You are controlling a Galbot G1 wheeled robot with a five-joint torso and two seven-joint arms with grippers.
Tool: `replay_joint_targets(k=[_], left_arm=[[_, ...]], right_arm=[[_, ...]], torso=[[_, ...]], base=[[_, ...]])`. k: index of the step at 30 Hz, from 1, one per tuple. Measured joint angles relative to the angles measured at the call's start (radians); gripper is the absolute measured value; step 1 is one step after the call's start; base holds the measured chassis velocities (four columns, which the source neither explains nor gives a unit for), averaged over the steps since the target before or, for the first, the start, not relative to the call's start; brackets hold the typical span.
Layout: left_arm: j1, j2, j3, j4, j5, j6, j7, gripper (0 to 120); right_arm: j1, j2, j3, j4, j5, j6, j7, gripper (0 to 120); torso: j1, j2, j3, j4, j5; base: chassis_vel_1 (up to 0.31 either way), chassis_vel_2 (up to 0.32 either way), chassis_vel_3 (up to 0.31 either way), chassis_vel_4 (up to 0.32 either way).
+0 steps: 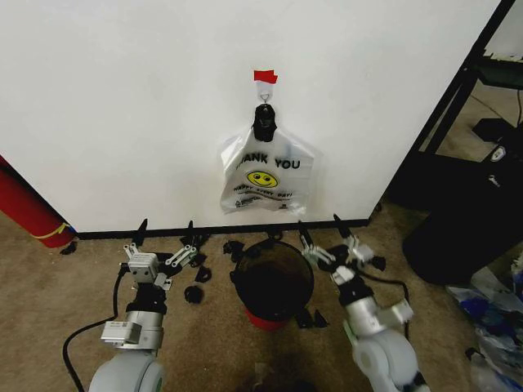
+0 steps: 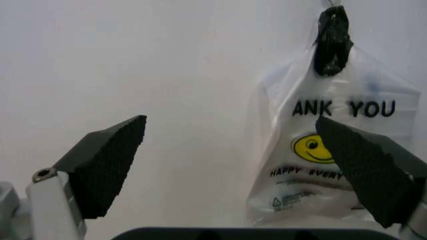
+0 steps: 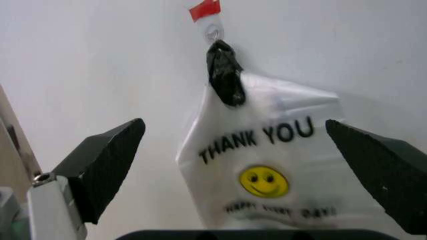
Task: Pick up the garbage bag from the wall and place it over the trash bin.
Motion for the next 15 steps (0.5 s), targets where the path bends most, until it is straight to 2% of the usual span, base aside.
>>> replay_joint_targets(k=[5,7,13,15], left_arm=[[-0.004,0.006,-0.005,0.024,0.012,-0.009,0.002,100],[-0.005,0.006,-0.005,0.029,0.014,-0.011,0.002,100],[-0.024,0.010,-0.004,0.065,0.022,-0.015,0.003,100],[-0.027,0.010,-0.004,0.069,0.022,-0.015,0.003,100]], right_arm=[[0.184,0.032,-0.085,-0.153,0.054,0.010,0.021,100],[0.213,0.039,-0.094,-0.185,0.055,0.014,0.022,100],[0.404,0.093,-0.147,-0.398,0.079,0.052,0.022,100],[0.429,0.100,-0.155,-0.423,0.087,0.060,0.021,100]], torso=[[0.000,0.000,0.000,0.0002,0.0001],[0.000,0.000,0.000,0.0003,0.0000],[0.000,0.000,0.000,0.0001,-0.0001],[0.000,0.000,0.000,0.0002,-0.0001]], base=[[0.000,0.000,0.000,0.000],[0.000,0.000,0.000,0.000],[0.000,0.000,0.000,0.000],[0.000,0.000,0.000,0.000]])
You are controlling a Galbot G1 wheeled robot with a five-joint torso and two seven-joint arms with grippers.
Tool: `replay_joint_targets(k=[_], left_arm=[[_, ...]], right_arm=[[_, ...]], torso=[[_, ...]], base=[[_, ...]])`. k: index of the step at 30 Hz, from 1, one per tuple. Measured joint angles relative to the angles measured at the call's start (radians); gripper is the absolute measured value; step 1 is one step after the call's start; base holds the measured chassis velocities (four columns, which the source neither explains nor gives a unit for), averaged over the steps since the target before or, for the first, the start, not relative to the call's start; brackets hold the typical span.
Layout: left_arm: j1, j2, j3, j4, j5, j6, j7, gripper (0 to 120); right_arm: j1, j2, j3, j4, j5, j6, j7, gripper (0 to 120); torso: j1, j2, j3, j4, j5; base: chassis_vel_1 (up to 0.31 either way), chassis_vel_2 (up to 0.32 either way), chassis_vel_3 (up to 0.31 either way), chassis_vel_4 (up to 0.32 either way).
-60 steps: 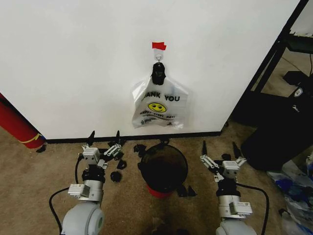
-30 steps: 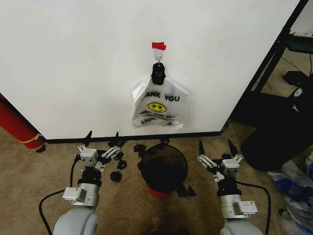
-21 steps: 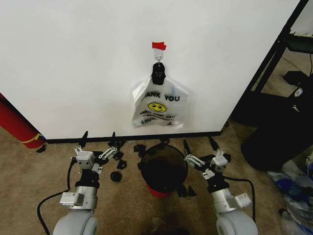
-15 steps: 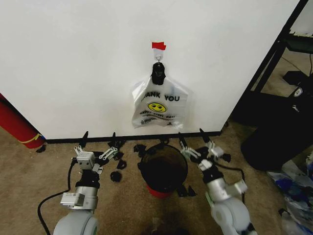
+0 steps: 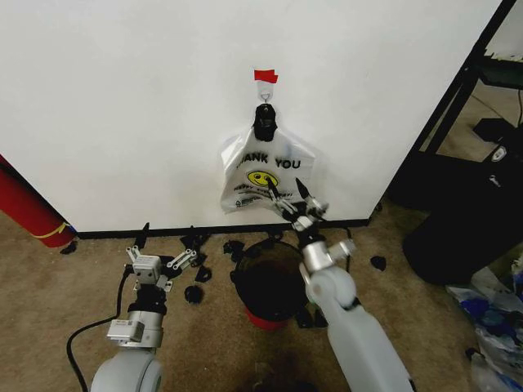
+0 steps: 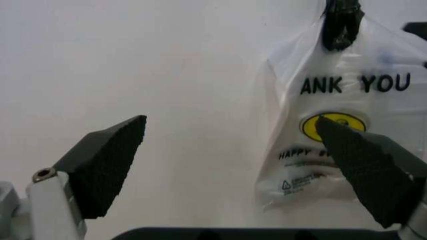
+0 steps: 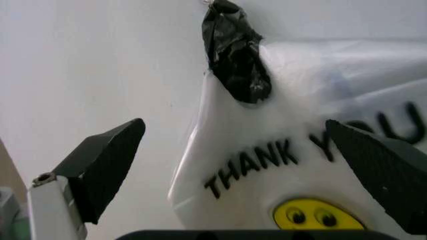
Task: Pick up the garbage bag from the wall and place it over the trash bin.
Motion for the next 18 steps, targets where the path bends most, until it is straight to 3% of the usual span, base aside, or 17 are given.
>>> replay_joint_targets(k=[14,18], left_arm=[[-0.034,-0.002,-0.002,0.042,0.000,-0.007,-0.001,100],[-0.046,-0.003,0.002,0.052,0.001,-0.007,-0.001,100]], right_arm=[[0.192,0.070,-0.033,-0.197,0.051,0.038,-0.008,99],[0.234,0.092,-0.027,-0.268,0.059,0.054,-0.008,92]], torso=[[0.000,0.000,0.000,-0.0001,0.0001],[0.000,0.000,0.000,-0.0001,0.0002]], base=[[0.000,0.000,0.000,0.000],[0.000,0.000,0.000,0.000]])
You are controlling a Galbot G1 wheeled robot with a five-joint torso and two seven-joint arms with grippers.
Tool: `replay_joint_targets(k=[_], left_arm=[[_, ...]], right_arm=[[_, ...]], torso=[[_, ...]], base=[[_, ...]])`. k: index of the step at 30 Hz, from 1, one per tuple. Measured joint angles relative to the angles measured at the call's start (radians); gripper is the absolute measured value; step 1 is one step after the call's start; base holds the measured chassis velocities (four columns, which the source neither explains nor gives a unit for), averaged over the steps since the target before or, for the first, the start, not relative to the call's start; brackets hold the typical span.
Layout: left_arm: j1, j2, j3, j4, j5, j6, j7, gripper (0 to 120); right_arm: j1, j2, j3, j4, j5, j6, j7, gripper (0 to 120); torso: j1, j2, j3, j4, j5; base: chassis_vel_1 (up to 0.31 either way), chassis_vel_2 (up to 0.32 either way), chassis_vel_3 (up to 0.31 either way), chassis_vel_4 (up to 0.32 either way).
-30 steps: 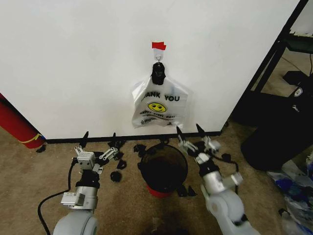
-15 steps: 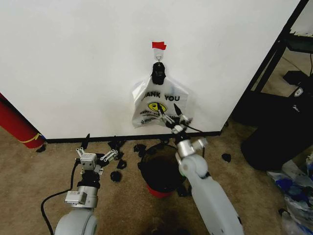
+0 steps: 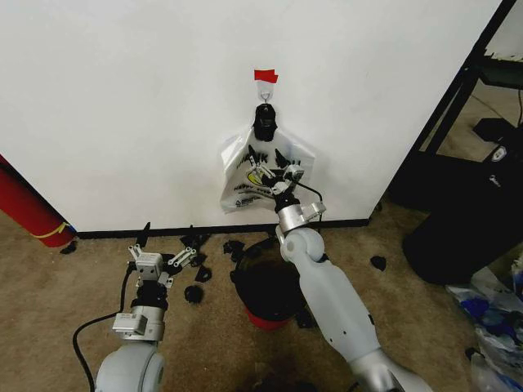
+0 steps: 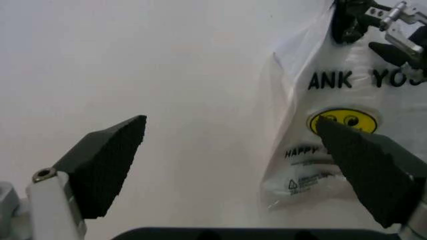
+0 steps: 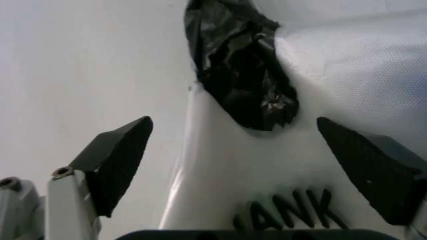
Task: Pick up the garbage bag from the wall and place it over the trash bin.
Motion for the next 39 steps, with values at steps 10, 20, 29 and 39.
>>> replay_joint_targets(k=[10,20,29,39], left_arm=[[-0.010,0.008,-0.007,0.012,0.002,-0.003,-0.003,100],[-0.004,0.011,-0.012,0.012,0.000,-0.013,-0.004,100],[-0.005,0.002,-0.009,0.025,0.006,-0.017,-0.004,100],[-0.023,-0.005,-0.007,0.034,0.008,-0.017,-0.004,100]], right_arm=[[0.047,0.024,0.012,-0.074,-0.001,0.017,-0.007,86],[0.054,0.024,0.015,-0.075,0.000,0.018,-0.006,63],[0.075,0.023,0.012,-0.098,0.010,0.018,-0.009,60],[0.086,0.022,0.006,-0.106,0.019,0.018,-0.013,65]], torso=[[0.000,0.000,0.000,0.0000,0.0000],[0.000,0.000,0.000,0.0001,0.0000],[0.000,0.000,0.000,0.0001,0.0001],[0.000,0.000,0.000,-0.0003,0.0001]], base=[[0.000,0.000,0.000,0.000],[0.000,0.000,0.000,0.000],[0.000,0.000,0.000,0.000],[0.000,0.000,0.000,0.000]])
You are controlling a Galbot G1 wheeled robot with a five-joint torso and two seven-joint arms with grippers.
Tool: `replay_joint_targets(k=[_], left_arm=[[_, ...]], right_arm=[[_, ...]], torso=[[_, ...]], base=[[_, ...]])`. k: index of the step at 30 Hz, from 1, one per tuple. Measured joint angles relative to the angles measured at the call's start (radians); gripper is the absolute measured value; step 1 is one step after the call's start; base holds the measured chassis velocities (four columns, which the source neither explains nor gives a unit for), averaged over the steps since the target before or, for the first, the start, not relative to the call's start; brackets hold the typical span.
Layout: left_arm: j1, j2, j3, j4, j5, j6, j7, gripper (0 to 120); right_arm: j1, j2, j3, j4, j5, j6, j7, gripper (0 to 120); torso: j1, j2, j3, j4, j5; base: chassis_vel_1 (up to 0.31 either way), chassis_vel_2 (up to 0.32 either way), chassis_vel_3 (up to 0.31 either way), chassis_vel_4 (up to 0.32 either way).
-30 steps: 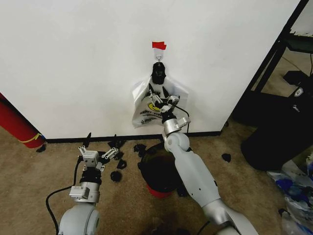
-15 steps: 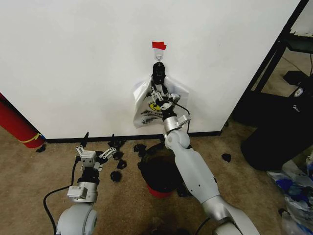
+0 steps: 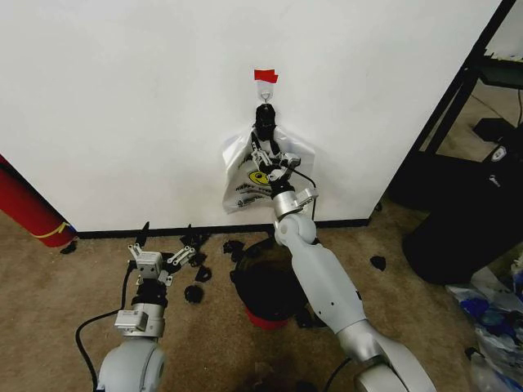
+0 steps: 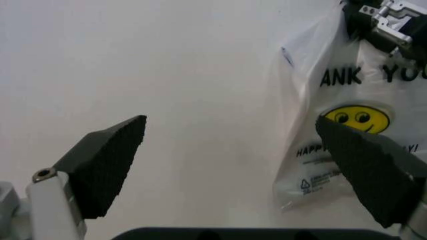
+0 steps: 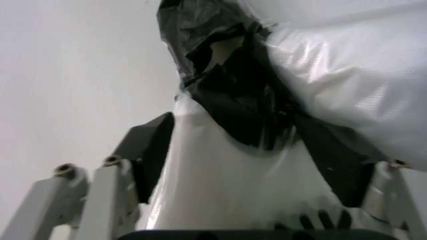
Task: Pick up the garbage bag from the wall and place it over the trash bin.
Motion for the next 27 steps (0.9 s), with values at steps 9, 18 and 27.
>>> replay_joint_targets(k=[9,18,27], left_arm=[[-0.003,0.000,0.002,0.003,0.001,0.000,0.000,100],[0.004,0.004,-0.002,0.003,0.001,-0.007,0.000,100],[0.007,0.002,-0.001,0.002,0.003,-0.009,0.000,100]], right_arm=[[0.000,-0.003,-0.001,0.008,0.001,-0.001,0.000,41],[-0.009,-0.008,0.000,0.021,-0.004,-0.002,-0.001,0],[-0.008,-0.019,0.003,0.021,-0.003,-0.005,-0.001,0]], torso=[[0.000,0.000,0.000,0.0008,0.0000],[0.000,0.000,0.000,0.0004,0.0000],[0.000,0.000,0.000,0.0004,0.0000]], base=[[0.000,0.000,0.000,0.000],[0.000,0.000,0.000,0.000],[0.000,0.000,0.000,0.000]])
